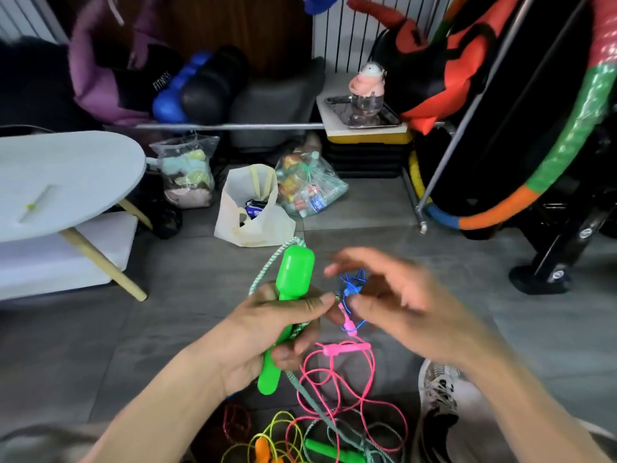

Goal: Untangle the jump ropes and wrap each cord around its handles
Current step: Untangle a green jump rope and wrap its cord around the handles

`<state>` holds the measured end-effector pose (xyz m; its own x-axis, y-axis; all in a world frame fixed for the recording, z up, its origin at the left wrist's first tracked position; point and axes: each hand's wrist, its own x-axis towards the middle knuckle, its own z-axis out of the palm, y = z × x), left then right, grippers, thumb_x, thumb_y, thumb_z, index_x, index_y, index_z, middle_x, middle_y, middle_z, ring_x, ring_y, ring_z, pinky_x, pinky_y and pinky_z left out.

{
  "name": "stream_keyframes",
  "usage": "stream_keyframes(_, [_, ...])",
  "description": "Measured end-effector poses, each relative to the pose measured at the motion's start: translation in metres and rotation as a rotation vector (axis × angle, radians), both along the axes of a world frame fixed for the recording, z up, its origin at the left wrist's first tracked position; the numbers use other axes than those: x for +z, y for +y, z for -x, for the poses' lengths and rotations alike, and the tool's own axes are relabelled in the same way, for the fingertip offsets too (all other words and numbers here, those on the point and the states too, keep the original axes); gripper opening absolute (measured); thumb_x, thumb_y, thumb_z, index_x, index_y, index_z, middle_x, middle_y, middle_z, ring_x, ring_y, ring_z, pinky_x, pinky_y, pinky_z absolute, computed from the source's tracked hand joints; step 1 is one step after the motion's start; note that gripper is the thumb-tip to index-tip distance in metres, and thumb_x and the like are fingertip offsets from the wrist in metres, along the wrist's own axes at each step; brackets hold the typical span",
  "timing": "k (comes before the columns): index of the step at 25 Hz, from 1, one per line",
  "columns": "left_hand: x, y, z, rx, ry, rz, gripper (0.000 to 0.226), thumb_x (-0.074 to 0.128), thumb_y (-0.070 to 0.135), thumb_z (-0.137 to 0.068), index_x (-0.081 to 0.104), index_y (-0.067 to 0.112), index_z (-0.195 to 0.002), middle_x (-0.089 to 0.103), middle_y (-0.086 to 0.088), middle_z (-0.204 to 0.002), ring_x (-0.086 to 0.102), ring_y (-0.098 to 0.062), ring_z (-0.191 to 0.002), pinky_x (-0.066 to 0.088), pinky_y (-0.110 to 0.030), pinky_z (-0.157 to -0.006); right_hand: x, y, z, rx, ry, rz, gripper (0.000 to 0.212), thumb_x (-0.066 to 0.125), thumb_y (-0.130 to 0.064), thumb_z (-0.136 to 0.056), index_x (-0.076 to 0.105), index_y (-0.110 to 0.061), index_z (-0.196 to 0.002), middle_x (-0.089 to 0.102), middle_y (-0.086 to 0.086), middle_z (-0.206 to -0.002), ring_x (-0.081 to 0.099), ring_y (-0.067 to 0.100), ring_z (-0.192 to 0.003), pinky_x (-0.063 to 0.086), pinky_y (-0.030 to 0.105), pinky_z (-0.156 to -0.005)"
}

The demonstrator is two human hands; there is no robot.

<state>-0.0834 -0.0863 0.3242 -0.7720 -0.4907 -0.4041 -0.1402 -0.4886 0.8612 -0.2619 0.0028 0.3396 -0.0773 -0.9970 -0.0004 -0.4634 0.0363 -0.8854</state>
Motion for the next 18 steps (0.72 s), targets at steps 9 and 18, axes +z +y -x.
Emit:
stream_keyframes(9, [0.003, -0.021, -0.005, 0.068, -0.03, 0.127, 0.025, 0.067, 0.026, -0.079, 0.072, 0.002, -0.082, 0.046, -0.009, -0.046, 0.034, -0.015, -0.033, 0.027, -0.019, -0.036, 0.002, -0.01, 0.078, -0.738, 0.486, 0.18, 0.015, 0.065, -0.018, -0.09, 0.076, -0.026, -0.097, 0.073, -0.004, -0.079, 0.069, 0.025, -0.078, 0.047, 0.026, -0.068])
stream_keyframes(18, [0.006, -0.015, -0.002, 0.024, -0.002, 0.095, 0.025, 0.064, 0.024, -0.081, 0.073, 0.001, -0.083, 0.048, -0.009, -0.047, 0.035, -0.013, -0.031, 0.027, -0.018, -0.036, -0.016, -0.012, -0.012, 0.056, -0.089, -0.054, 0.015, 0.064, -0.026, -0.091, 0.069, -0.023, -0.105, 0.071, 0.007, -0.083, 0.068, 0.031, -0.068, 0.057, 0.052, -0.066])
